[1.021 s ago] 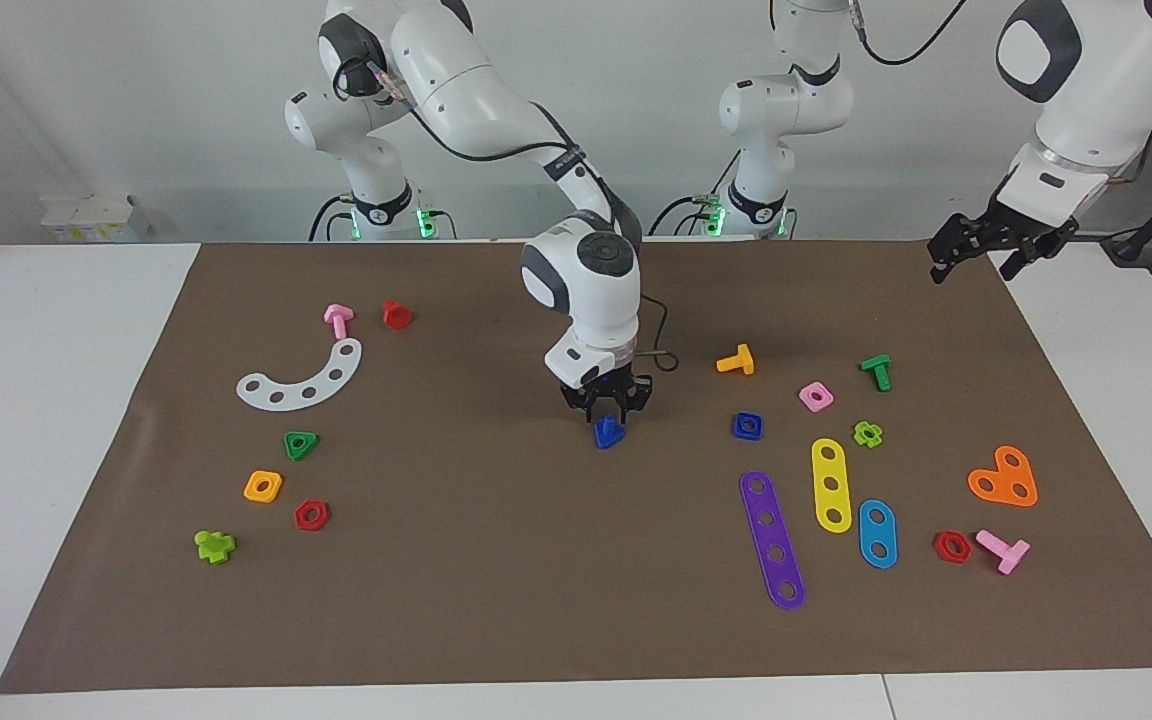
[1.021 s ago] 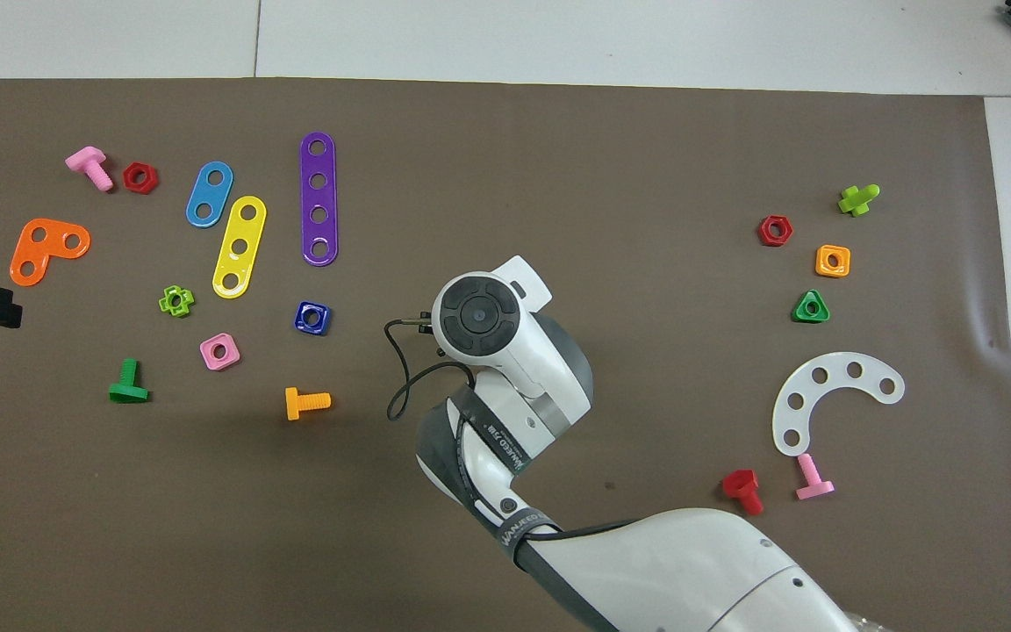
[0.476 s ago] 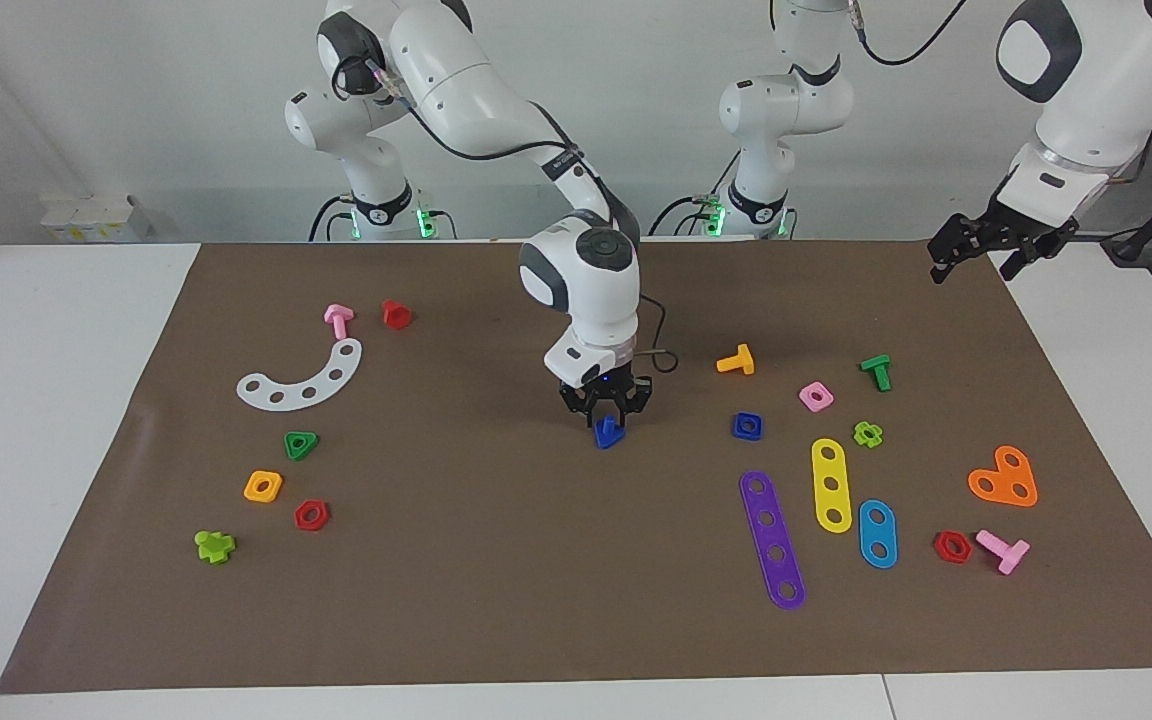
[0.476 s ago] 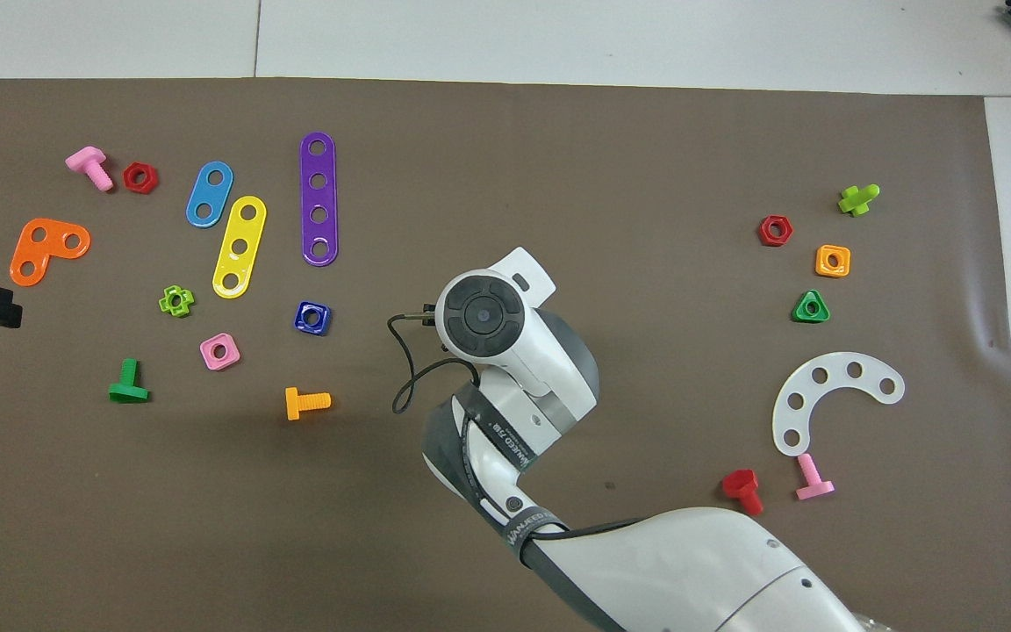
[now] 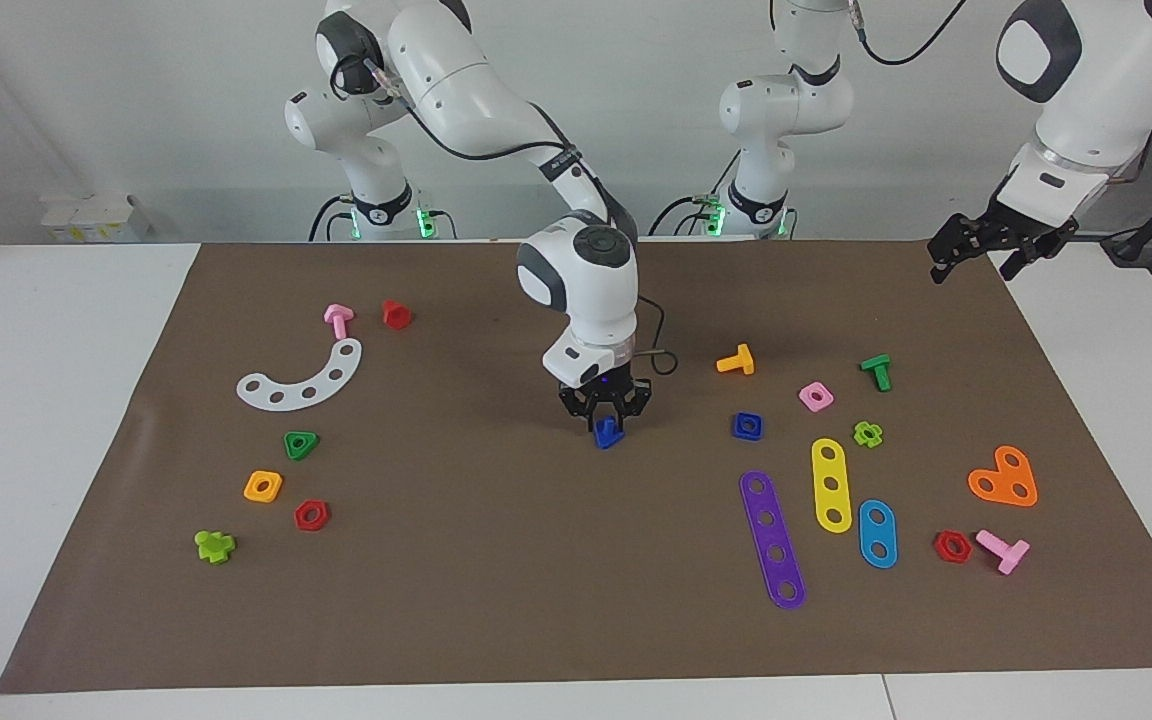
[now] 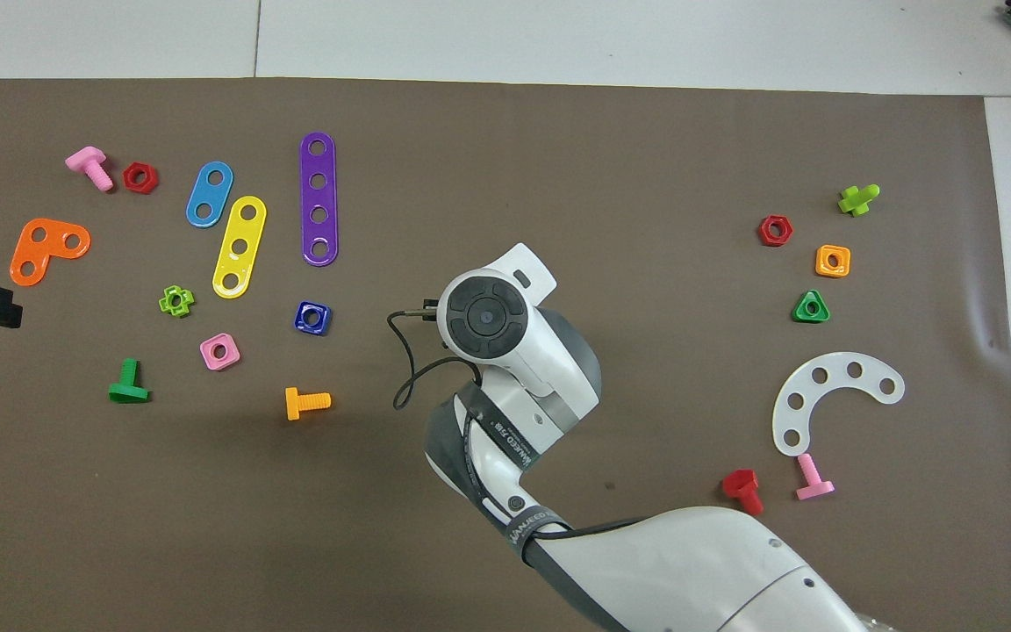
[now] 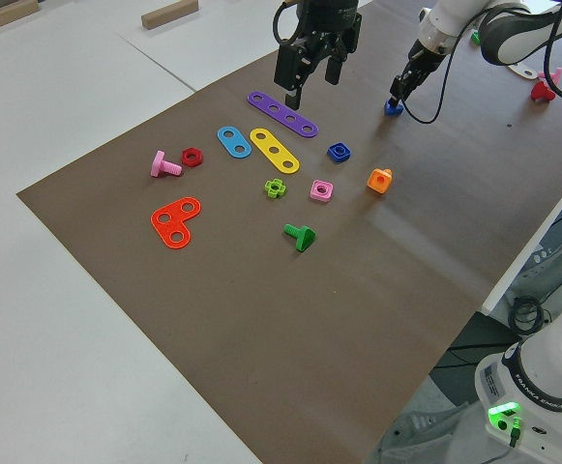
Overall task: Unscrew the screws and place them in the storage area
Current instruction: 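Lower the right gripper onto the blue triangle and close it, then lift the blue triangle with the right gripper toward the green triangle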
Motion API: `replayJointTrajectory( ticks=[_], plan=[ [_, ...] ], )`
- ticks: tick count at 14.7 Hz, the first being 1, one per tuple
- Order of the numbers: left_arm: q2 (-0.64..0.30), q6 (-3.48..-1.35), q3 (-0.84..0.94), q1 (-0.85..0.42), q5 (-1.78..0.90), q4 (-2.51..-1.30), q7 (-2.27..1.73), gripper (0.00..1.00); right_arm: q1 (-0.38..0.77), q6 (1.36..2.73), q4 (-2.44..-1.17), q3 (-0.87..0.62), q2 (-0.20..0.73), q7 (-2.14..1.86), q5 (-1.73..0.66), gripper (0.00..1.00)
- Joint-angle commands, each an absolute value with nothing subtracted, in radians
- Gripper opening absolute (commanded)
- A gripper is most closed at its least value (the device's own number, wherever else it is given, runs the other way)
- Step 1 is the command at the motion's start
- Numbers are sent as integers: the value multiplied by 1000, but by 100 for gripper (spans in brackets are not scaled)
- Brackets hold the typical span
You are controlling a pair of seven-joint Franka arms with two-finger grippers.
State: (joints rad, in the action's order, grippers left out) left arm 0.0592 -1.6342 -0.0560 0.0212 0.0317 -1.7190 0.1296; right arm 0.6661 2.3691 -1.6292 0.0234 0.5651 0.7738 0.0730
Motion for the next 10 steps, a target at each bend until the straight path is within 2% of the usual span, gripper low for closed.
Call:
replayJointTrajectory(
  ticks=[1, 2, 7, 10],
  plan=[
    [80, -1646, -54, 23, 52, -1738, 117, 100, 658, 2410, -1661, 18, 548, 758, 98, 13],
    [80, -1635, -51, 18, 51, -1738, 117, 100, 658, 2411, -1661, 18, 548, 758, 98, 0],
    [84, -1637, -54, 25, 11, -1740, 118, 100, 635, 2382, -1648, 23, 540, 750, 97, 0],
    [83, -1623, -57, 25, -12, -1732, 123, 100, 534, 2266, -1664, 26, 404, 660, 97, 0]
  ],
)
